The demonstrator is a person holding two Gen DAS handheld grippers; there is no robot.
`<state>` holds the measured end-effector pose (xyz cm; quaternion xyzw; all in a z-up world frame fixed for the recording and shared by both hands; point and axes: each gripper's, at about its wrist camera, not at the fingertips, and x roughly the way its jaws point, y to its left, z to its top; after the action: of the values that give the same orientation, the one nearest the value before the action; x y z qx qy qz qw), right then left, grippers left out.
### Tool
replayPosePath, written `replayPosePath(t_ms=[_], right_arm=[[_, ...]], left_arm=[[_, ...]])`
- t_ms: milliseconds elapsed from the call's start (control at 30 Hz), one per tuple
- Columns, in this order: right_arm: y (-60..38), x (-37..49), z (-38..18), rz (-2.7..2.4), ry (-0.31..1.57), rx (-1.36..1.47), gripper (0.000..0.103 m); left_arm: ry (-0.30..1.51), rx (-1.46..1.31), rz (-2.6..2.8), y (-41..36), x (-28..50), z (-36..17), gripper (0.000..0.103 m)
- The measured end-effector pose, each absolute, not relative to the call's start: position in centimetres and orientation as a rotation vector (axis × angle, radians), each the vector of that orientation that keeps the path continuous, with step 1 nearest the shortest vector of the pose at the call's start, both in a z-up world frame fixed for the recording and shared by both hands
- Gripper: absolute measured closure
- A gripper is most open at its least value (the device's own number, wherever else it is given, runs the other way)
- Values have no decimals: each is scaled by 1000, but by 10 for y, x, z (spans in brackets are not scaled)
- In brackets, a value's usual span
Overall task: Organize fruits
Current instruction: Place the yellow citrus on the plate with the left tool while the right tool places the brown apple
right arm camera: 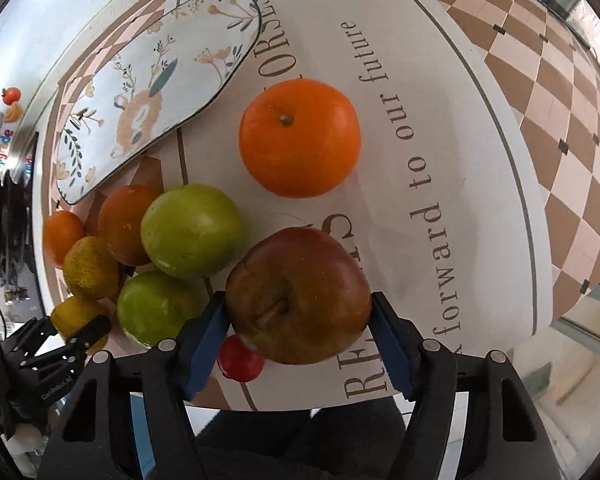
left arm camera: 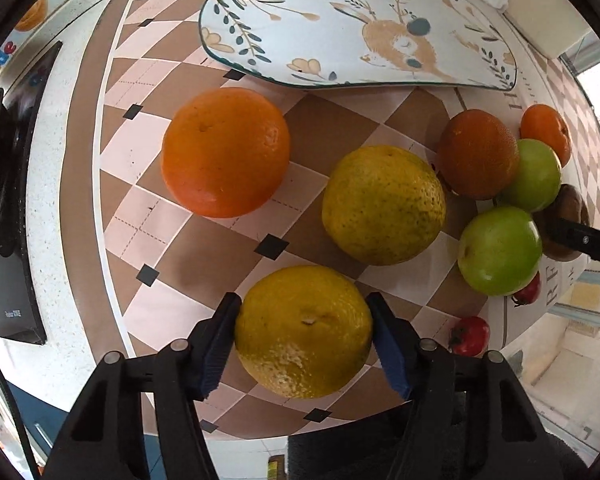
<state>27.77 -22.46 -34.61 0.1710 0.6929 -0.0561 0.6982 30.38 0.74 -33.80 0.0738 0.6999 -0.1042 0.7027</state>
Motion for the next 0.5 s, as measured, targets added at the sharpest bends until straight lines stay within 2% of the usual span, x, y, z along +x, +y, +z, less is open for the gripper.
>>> replayPosePath(t_ms=[200, 500], right_arm=[[-215, 279, -339, -146, 1526, 383, 32], [-212, 293, -273, -37, 1401, 460, 32]], left_arm=[[1548, 118, -256, 36, 302, -323, 42], [1398, -7, -283, 54, 333, -231, 42]])
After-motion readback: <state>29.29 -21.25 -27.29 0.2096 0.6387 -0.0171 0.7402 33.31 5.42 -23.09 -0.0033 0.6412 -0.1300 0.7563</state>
